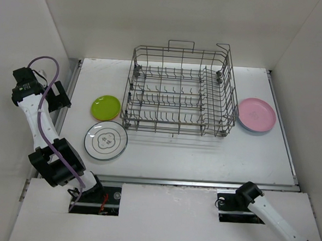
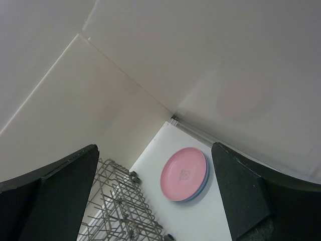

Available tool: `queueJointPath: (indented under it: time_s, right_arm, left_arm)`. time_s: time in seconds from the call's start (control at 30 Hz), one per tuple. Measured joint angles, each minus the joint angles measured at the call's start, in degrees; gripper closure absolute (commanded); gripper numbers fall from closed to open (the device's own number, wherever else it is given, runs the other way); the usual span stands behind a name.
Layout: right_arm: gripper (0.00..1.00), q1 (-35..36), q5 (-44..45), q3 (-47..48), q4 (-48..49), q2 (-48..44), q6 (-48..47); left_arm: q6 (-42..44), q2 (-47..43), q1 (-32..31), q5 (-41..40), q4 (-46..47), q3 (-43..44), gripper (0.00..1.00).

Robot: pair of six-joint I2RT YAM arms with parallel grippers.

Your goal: Unload the plates from the dish rack

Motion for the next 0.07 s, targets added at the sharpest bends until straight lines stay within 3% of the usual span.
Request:
queueJointPath:
  time_s: [0.07]
  right_arm:
    - [0.0,0.0,0.0,0.0,0.0,0.0,0.0]
  left_arm:
    - [0.0,0.0,0.0,0.2,0.0,0.0,0.0]
